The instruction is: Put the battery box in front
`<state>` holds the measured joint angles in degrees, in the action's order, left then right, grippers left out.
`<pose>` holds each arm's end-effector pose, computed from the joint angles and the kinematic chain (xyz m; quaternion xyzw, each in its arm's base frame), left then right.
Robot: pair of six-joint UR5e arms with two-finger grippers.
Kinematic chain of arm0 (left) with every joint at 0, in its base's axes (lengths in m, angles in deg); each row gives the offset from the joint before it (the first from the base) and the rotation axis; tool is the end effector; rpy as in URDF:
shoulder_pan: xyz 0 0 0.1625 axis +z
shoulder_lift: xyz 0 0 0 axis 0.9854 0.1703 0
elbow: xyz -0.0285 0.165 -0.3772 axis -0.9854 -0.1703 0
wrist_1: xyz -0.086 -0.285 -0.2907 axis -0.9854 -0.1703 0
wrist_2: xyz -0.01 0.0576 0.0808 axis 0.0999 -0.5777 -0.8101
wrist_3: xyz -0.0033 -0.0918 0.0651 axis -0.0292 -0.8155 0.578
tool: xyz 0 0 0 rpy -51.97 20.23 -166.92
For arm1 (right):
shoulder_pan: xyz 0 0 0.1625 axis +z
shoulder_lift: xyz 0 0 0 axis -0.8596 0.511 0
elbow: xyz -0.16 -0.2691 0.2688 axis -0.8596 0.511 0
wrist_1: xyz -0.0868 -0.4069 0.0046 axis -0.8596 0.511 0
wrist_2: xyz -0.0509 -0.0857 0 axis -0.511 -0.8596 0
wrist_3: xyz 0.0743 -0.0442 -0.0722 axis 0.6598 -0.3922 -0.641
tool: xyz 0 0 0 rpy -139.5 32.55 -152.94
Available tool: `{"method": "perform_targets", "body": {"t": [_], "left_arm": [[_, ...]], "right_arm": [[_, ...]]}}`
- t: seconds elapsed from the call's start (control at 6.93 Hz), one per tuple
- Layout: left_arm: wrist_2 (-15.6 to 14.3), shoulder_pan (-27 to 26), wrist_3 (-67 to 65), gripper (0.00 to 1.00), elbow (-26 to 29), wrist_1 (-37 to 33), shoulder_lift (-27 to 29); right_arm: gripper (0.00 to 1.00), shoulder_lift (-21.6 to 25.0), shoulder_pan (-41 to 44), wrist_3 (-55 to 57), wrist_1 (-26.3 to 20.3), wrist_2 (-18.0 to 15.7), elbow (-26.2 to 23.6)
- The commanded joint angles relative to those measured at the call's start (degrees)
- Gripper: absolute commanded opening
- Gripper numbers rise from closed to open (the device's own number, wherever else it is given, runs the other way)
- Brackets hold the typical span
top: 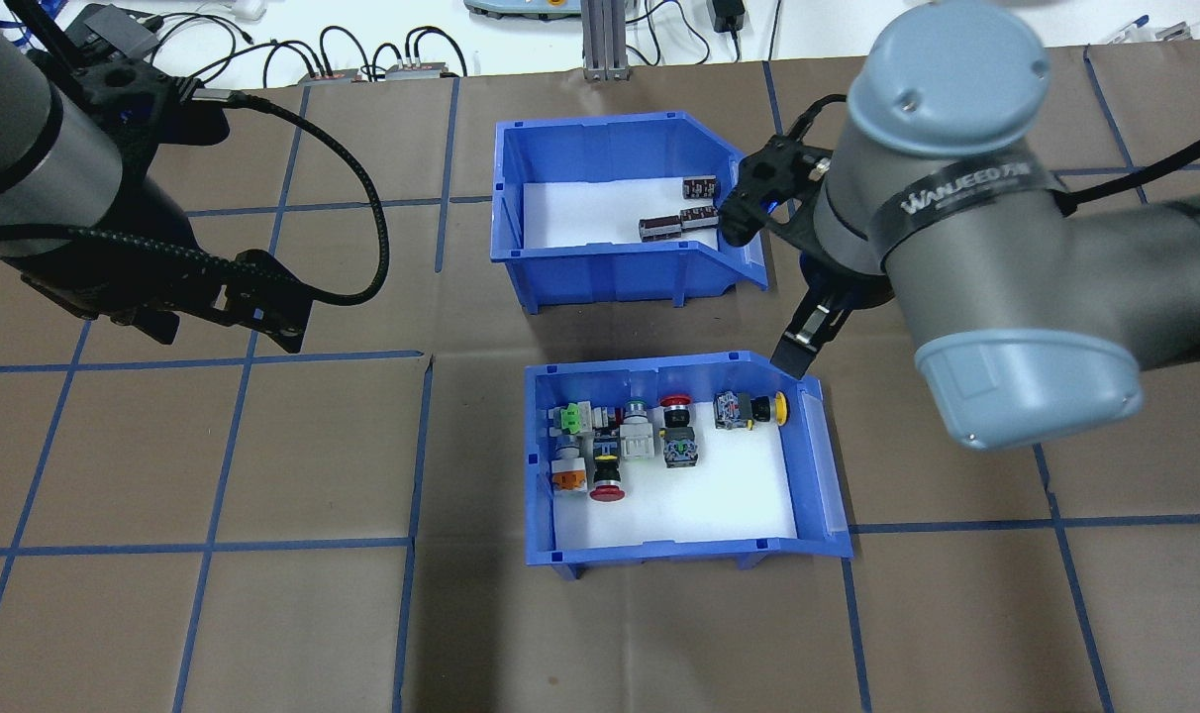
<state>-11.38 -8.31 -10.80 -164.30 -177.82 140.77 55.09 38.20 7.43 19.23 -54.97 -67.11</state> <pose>-0.1198 -0.3908 0.5042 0.0507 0.9983 -0.0250 0.0171 0.1823 -0.4382 0.3967 0.3834 -0.9205 0.0495 0.0572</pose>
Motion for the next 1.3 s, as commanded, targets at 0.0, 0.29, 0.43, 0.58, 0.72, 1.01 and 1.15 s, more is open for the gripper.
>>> {"method": "perform_targets", "body": {"t": [0.0, 0.29, 0.43, 0.58, 0.72, 1.01, 1.15], "left_arm": [[0.0, 0.0, 0.0, 0.99, 0.0, 0.0, 0.0], [0.0, 0.0, 0.0, 0.99, 0.0, 0.0, 0.0], [0.0, 0.0, 0.0, 0.99, 0.0, 0.0, 0.0], [0.0, 0.0, 0.0, 0.99, 0.0, 0.0, 0.0], [-0.1, 0.0, 0.0, 0.99, 0.0, 0.0, 0.0], [-0.1, 0.0, 0.0, 0.99, 0.1, 0.0, 0.0], [0.0, 0.0, 0.0, 0.99, 0.1, 0.0, 0.0]], "right_arm": [[1.00, 0.1, -3.9, 17.8, -0.4, 0.0, 0.9], [1.00, -1.8, -4.1, 31.8, -3.2, 0.1, 3.4], [1.00, -3.0, -4.0, 36.0, -6.5, 0.1, 6.3], [1.00, -5.2, -4.5, 39.7, -11.2, 3.3, 10.3], [1.00, -6.5, -6.0, 40.0, -13.8, 4.2, 13.6], [1.00, -7.0, -7.7, 39.8, -15.1, 3.7, 15.6], [1.00, -6.7, -7.6, 40.0, -15.0, 3.5, 15.2]]}}
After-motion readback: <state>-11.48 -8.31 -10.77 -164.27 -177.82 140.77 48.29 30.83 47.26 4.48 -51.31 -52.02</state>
